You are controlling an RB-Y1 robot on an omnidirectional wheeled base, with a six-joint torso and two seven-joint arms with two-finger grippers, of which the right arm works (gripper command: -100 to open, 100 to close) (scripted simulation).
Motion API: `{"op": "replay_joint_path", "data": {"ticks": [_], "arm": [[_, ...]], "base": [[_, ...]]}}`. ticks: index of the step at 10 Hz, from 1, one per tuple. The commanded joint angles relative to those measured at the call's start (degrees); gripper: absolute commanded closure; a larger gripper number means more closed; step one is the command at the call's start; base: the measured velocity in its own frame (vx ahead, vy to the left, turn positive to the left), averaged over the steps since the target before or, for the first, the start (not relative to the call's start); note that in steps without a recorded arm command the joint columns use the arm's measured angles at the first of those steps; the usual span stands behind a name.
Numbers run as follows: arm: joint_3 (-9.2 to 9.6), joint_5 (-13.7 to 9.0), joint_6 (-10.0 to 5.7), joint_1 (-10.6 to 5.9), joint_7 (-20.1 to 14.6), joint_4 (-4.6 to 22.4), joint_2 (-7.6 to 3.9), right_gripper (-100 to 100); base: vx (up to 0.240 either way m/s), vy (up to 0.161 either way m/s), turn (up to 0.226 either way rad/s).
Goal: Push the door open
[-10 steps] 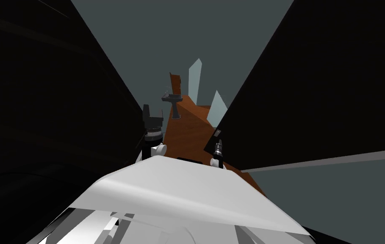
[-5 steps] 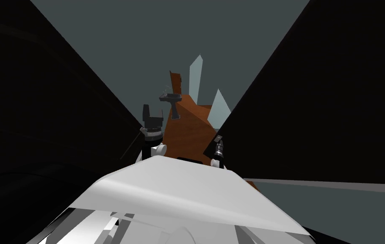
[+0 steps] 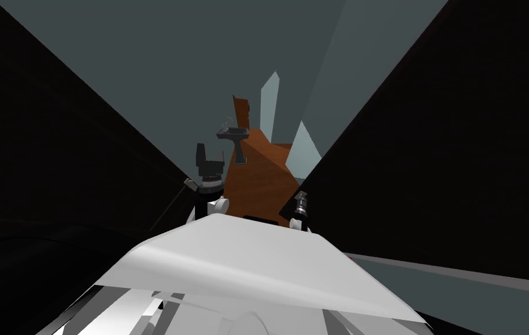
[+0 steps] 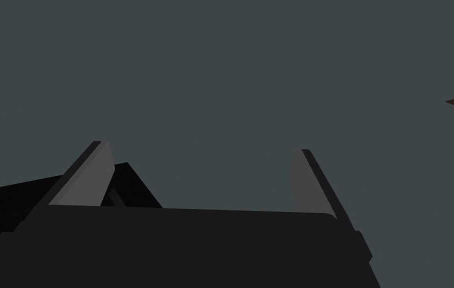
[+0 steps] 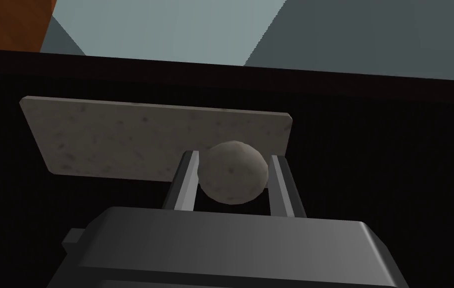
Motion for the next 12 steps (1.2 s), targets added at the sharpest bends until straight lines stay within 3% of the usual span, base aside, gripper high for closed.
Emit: {"op": "replay_joint_path", "data": {"ticks": [1, 5, 12], "arm": [[0.05, 0.01, 0.11, 0.16, 0.00, 0.12, 0.09, 100], [-0.63, -0.44, 0.44, 0.26, 0.28, 0.30, -0.15, 100], [-4.81, -3.08, 1.26, -0.13, 1.67, 0.26, -0.96, 100]], "base": [[-0.038, 0.010, 0.006], [0.017, 0.003, -0.009], [0.203, 0.014, -0.051]]}}
